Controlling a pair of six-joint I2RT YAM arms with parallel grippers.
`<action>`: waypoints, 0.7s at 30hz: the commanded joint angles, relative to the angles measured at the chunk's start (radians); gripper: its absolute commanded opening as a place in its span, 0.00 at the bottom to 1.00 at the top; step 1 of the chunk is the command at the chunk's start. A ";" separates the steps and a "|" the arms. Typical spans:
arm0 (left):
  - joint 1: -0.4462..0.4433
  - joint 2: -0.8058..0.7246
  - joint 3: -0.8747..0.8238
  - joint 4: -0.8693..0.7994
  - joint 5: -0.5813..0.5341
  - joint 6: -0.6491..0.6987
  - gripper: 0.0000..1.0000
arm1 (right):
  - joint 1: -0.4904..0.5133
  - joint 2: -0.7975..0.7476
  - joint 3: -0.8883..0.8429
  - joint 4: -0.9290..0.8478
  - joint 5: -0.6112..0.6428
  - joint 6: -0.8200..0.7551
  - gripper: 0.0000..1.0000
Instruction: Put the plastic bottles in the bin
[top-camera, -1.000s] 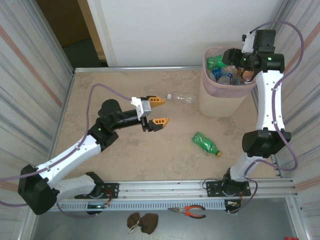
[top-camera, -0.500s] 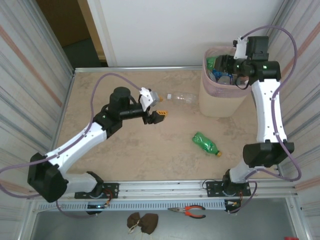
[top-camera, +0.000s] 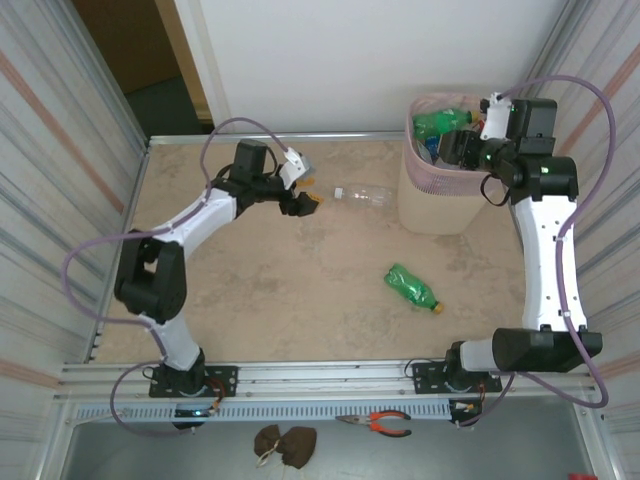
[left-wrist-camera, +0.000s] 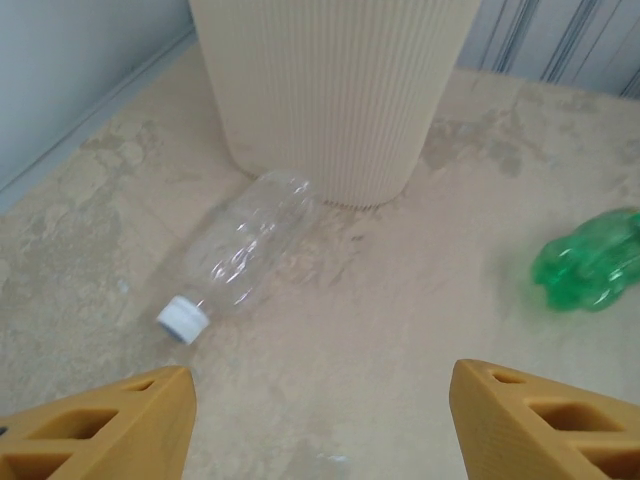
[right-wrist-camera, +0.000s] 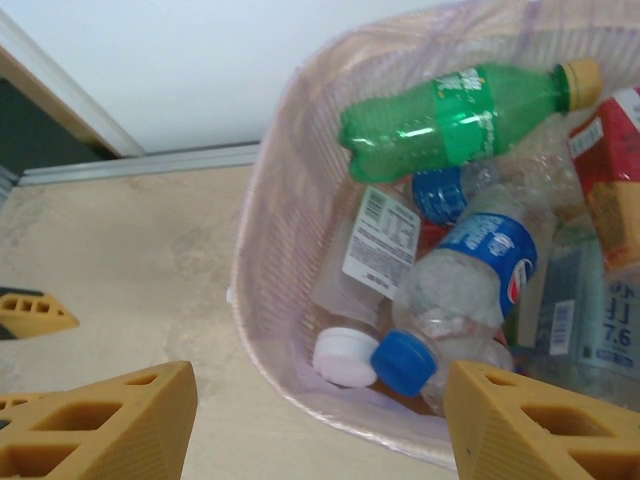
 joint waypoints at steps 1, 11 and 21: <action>-0.001 0.081 0.077 -0.040 0.059 0.144 0.70 | -0.023 -0.038 -0.025 0.017 -0.009 -0.027 0.65; -0.014 0.361 0.277 -0.017 -0.029 0.374 0.73 | -0.072 -0.049 -0.085 0.034 -0.024 -0.049 0.65; -0.038 0.569 0.499 -0.076 -0.137 0.526 0.79 | -0.075 -0.005 -0.099 0.043 -0.014 -0.076 0.66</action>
